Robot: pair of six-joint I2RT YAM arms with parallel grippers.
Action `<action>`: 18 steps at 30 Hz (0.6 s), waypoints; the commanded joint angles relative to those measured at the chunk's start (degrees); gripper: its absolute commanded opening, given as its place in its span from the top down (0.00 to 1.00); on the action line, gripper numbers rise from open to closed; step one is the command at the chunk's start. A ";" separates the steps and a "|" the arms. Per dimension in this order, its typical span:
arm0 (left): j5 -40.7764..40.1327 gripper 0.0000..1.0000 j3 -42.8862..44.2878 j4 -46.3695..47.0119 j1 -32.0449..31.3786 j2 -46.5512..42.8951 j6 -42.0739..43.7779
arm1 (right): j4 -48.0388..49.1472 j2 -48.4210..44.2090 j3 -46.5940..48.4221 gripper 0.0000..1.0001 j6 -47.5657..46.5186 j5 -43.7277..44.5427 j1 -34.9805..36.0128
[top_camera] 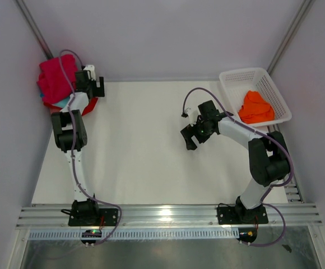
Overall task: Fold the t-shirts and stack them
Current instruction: Neatly place the folded tshirt to the corner
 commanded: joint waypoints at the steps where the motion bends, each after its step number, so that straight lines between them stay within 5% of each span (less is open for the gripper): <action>1: -4.40 0.01 -1.51 6.98 0.94 -8.51 0.18 | 1.14 -0.11 0.26 0.01 -0.25 -1.38 0.21; 18: 6.41 0.01 -0.72 0.74 2.18 -11.15 -0.61 | 0.53 -0.64 0.62 0.01 -0.16 -2.79 0.13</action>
